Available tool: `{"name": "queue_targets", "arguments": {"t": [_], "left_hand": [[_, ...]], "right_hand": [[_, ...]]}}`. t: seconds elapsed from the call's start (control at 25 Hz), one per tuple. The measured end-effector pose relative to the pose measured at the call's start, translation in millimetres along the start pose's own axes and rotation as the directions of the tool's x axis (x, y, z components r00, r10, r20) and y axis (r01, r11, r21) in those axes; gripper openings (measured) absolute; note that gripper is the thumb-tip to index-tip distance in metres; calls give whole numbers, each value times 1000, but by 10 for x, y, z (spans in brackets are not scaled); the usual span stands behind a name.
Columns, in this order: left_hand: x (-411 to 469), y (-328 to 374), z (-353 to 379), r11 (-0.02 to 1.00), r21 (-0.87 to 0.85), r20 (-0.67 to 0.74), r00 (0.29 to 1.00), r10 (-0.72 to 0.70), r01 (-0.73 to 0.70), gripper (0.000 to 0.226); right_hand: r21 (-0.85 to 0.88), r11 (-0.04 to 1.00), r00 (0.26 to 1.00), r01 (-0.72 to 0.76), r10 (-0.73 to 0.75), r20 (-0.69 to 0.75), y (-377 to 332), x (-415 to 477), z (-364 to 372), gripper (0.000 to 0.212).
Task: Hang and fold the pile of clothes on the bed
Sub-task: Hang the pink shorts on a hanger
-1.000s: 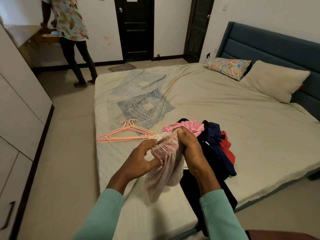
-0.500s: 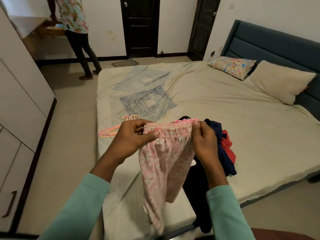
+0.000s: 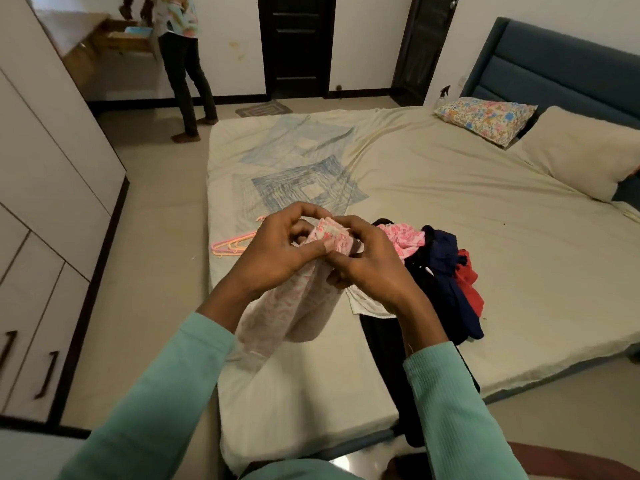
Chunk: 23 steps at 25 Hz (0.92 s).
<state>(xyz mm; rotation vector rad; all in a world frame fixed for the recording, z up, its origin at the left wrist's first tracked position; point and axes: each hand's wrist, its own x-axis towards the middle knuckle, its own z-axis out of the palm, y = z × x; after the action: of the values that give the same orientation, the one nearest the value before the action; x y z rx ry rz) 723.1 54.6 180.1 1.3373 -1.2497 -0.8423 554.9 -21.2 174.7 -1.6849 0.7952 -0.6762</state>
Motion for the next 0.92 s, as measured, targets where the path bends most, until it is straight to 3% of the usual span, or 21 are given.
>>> {"name": "queue_targets", "arguments": {"t": [0.12,0.24,0.32,0.4,0.48,0.64,0.76,0.92], "left_hand": [[-109,-328,-160,985,-168,-44,998,-52,44,25],[-317,-1015,-204,963,-33,-91,958,-271,269,36],[-510,-1449,-130,895,30,-32,895,-445,446,40],[-624,-1711,-2,873,7,61,871,-487,488,47],[-632,-1792,129,924,33,75,921,-382,381,54],[-682,-1730,311,967,236,-32,996,-89,94,68],[-673,-1761,255,905,421,-118,986,117,-57,63],[-445,-1543,78,912,392,-229,948,222,-119,60]], "right_hand": [[47,996,993,77,-72,-97,-27,29,24,24],[99,987,982,125,-109,-156,-127,29,30,18],[88,986,977,143,-126,-173,-208,25,-2,17],[57,989,974,136,-123,-191,-277,24,-44,18],[-7,993,967,120,-119,-226,-318,20,-77,19],[-82,994,933,68,-92,-347,-376,-36,-147,18],[-13,999,900,38,-40,-433,-454,-97,-151,19],[72,997,857,-4,41,-514,-543,-131,-181,21]]}}
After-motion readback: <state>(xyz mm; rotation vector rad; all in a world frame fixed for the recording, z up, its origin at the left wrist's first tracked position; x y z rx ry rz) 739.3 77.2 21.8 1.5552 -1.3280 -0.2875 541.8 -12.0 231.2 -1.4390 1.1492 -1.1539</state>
